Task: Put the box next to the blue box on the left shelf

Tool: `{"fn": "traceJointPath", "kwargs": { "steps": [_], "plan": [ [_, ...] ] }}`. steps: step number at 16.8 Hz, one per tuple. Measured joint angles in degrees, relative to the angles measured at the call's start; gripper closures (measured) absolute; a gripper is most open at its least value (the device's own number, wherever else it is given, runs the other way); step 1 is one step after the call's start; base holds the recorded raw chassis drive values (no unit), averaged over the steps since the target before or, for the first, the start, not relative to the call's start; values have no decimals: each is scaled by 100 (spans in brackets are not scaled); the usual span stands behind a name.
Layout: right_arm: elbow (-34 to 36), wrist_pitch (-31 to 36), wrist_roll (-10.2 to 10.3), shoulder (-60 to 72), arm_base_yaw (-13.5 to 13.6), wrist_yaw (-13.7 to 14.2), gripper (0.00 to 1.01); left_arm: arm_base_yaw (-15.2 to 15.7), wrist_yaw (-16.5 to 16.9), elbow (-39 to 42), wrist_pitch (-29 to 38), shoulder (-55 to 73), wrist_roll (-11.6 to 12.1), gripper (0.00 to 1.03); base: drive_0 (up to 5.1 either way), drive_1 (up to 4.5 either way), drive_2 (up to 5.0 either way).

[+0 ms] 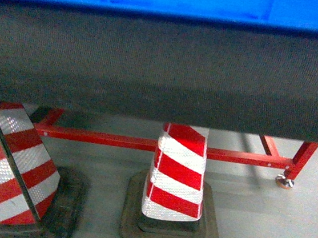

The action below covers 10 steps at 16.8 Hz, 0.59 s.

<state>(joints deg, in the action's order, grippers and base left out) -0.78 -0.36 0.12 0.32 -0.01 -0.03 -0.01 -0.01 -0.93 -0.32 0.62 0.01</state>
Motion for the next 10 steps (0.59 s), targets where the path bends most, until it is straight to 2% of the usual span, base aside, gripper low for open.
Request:
{"fn": "traceJointPath", "kwargs": {
  "steps": [10],
  "plan": [
    [0,2,4,0,0,0,3,0,-9,0,4,0,2,5,0,0,0]
  ]
}}
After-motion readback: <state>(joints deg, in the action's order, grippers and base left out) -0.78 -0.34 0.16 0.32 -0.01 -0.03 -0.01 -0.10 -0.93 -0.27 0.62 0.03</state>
